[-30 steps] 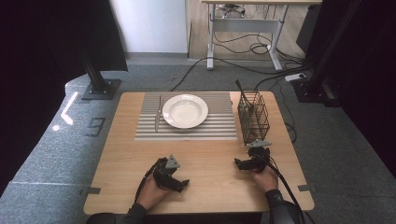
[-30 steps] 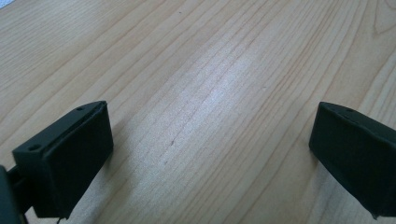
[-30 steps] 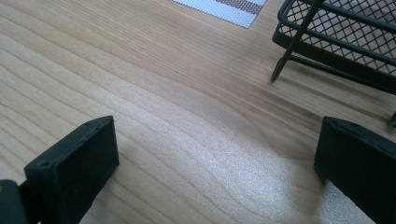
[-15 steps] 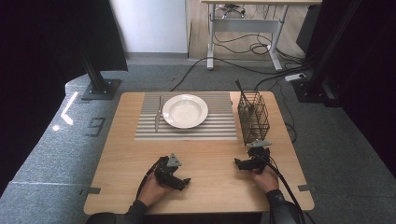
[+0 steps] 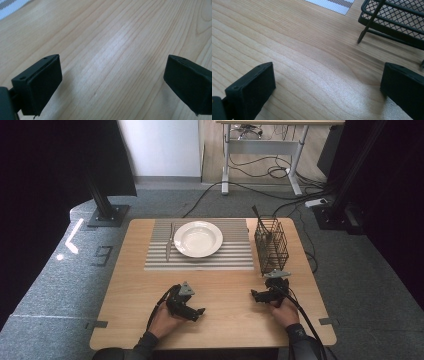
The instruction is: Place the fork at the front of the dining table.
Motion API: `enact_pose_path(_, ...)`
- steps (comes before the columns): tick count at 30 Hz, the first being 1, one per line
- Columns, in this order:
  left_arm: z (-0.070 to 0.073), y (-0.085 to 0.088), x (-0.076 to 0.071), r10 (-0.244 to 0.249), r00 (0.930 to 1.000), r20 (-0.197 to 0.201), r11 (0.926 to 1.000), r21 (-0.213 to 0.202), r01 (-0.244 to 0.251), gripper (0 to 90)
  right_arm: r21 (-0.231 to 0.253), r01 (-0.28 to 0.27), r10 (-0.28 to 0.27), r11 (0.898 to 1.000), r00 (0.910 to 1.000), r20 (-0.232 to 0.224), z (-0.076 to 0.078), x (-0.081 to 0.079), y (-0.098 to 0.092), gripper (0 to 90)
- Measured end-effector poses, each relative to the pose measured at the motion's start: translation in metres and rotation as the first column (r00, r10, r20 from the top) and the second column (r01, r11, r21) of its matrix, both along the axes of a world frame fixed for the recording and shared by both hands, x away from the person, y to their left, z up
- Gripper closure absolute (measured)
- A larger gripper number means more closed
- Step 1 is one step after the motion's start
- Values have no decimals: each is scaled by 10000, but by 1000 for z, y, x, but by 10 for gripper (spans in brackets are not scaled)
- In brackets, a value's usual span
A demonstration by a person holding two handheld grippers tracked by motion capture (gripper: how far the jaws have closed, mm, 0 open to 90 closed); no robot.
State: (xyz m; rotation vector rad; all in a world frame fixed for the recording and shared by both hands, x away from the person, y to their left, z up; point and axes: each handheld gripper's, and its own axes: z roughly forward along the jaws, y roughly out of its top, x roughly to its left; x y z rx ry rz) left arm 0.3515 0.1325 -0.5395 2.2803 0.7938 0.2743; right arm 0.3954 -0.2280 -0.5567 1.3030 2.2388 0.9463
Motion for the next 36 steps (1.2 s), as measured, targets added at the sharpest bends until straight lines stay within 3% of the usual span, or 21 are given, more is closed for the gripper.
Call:
enact_pose_path(7,7,-3,4,-96,9999,51,9997,-231,97,26,-1,6,-6,10000,10000,1,0,0,0,0)
enact_pose_path(22,32,-21,16,-516,9979,385,9982,-301,527,51,5,-15,15,10000,10000,-3,0,-1,1,0)
enact_pose_path(36,54,-46,40,-830,9956,427,9962,-244,841,75,14,-52,52,10000,10000,-9,0,-1,1,0)
